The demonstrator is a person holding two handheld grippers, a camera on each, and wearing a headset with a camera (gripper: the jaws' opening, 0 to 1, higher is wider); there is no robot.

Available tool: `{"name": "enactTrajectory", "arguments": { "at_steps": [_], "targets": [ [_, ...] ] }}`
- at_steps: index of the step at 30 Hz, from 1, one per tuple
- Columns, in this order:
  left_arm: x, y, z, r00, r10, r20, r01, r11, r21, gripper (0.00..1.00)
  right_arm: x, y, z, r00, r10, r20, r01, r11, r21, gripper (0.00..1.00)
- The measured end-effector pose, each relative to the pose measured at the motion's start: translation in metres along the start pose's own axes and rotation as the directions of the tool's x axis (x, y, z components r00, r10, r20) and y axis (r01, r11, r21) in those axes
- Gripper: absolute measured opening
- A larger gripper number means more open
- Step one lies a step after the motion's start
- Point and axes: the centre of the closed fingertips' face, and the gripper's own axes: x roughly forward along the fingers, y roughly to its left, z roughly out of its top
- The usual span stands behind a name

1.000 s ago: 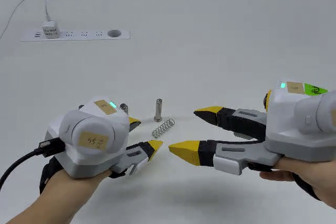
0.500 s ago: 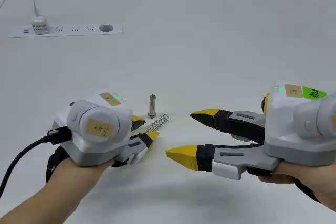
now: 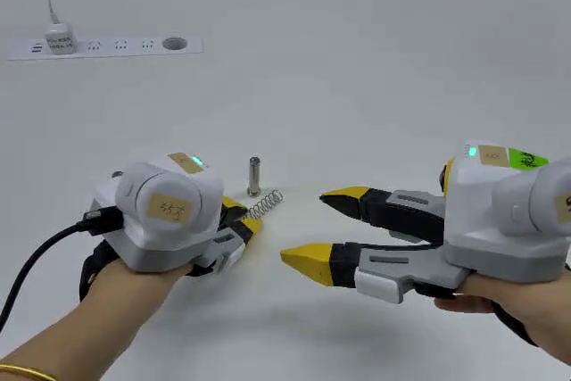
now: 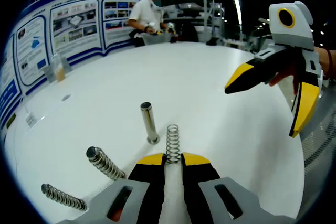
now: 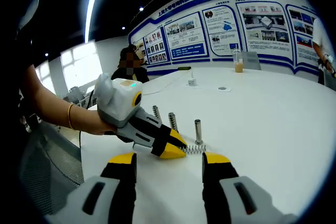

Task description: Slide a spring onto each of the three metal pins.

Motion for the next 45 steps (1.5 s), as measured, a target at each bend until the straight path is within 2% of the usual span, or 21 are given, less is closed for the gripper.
{"name": "enactTrajectory", "arguments": {
  "at_steps": [9,15,22,24,25,35,40,42,43,44,45],
  "targets": [
    [0.0,-0.001,0.0,1.0,-0.007,0.001,0.007,1.0,0.009,0.11,-0.001,-0.004,0.0,0.9999,-0.015,0.003,0.015,1.0,0.016,0.51],
    [-0.002,-0.004,0.0,0.9997,-0.024,-0.003,0.024,0.999,0.032,0.1,-0.004,-0.011,0.006,0.9985,-0.044,0.032,0.042,0.997,0.058,0.51],
    [-0.013,-0.008,0.009,0.9992,-0.029,0.028,0.028,0.999,0.036,0.1,-0.007,-0.015,0.014,0.9969,-0.065,0.045,0.062,0.996,0.071,0.51],
    [-0.018,-0.009,0.013,0.9988,-0.026,0.041,0.024,0.999,0.034,0.1,-0.008,-0.017,0.017,0.9954,-0.079,0.053,0.074,0.992,0.098,0.51],
    [-0.021,-0.008,0.015,0.9985,-0.024,0.049,0.022,0.999,0.035,0.1,-0.008,-0.018,0.018,0.995,-0.085,0.052,0.077,0.987,0.138,0.51],
    [-0.046,-0.002,0.024,0.9929,-0.004,0.119,0.004,1.0,0.0,0.1,-0.008,-0.016,0.036,0.9921,-0.072,0.103,0.05,0.978,0.2,0.49],
    [-0.058,-0.003,0.028,0.9891,0.004,0.148,-0.005,1.0,0.008,0.1,-0.003,-0.011,0.042,0.9923,-0.062,0.107,0.037,0.974,0.222,0.47],
    [-0.061,-0.003,0.028,0.9882,0.008,0.153,-0.009,1.0,0.009,0.1,-0.002,-0.01,0.045,0.9905,-0.061,0.124,0.028,0.967,0.252,0.47],
    [-0.064,-0.003,0.029,0.9871,0.01,0.16,-0.011,1.0,0.01,0.1,-0.001,-0.007,0.05,0.9876,-0.055,0.147,0.009,0.954,0.299,0.47],
    [-0.066,-0.003,0.029,0.9859,0.011,0.167,-0.012,1.0,0.009,0.1,0.0,-0.006,0.051,0.9869,-0.051,0.153,-0.001,0.948,0.318,0.47],
    [-0.069,-0.004,0.029,0.9851,0.011,0.172,-0.013,1.0,0.009,0.1,0.0,-0.006,0.052,0.9859,-0.051,0.159,-0.003,0.948,0.32,0.47]
  ]
}}
